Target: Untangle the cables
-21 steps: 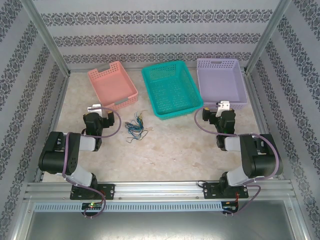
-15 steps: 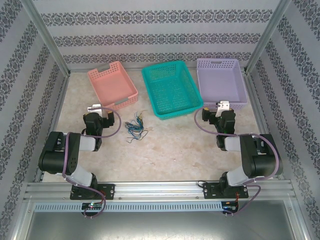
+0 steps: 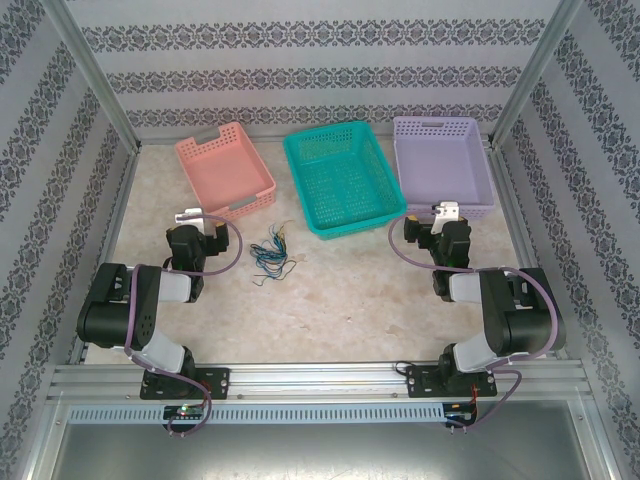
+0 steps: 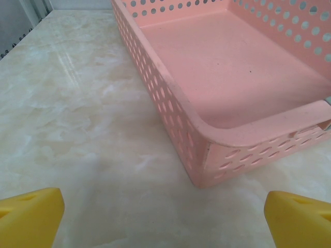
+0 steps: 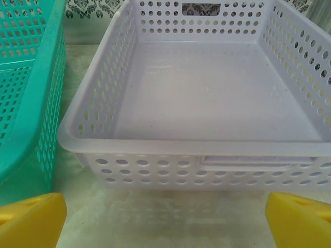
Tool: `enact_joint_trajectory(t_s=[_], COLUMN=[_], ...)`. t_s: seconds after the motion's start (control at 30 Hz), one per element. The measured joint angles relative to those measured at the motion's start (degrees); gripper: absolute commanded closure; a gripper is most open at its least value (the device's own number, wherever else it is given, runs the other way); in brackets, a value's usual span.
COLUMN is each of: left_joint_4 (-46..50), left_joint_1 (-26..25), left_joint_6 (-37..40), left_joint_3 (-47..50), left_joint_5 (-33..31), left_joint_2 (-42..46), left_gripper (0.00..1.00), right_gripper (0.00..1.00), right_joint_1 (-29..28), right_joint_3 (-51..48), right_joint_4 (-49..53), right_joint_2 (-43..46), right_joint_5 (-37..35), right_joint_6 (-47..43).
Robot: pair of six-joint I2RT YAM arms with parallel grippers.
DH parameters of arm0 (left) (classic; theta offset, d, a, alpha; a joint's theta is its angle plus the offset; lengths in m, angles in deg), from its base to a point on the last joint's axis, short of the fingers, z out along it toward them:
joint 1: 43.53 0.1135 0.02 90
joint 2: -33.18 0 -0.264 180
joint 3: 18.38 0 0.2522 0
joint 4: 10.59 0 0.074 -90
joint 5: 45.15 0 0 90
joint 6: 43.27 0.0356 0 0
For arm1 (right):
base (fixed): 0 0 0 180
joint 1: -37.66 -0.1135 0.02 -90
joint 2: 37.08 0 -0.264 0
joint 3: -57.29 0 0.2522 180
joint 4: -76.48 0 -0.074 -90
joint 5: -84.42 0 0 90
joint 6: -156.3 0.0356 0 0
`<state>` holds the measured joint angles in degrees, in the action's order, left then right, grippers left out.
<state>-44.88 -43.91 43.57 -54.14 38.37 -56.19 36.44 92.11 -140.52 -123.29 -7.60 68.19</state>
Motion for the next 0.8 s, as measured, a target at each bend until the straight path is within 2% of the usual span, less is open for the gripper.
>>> enact_joint_trajectory(t_s=[0.5,0.6,0.8], left_joint_4=[-0.7,5.8,23.2], left_joint_1=[-0.4,-2.8,-4.5], left_joint_6=[0.5,0.9,-3.9], left_joint_3=[1.1,2.7,2.5], left_joint_5=[-0.1,-3.7,-9.9], left_joint_2=[1.2,10.6,39.1], left_gripper=[0.00,0.00,0.00], right_gripper=[0.02,0.02,0.02], right_joint_1=[0.0,0.0,-0.1], right_joint_3=[0.0,-0.2,0.1], right_joint_4=[0.0,2.1,12.5], right_joint_2=[0.0,2.8,17.0], right_joint_5=[-0.1,-2.0,-8.4], right_joint_6=[0.0,0.3,4.5])
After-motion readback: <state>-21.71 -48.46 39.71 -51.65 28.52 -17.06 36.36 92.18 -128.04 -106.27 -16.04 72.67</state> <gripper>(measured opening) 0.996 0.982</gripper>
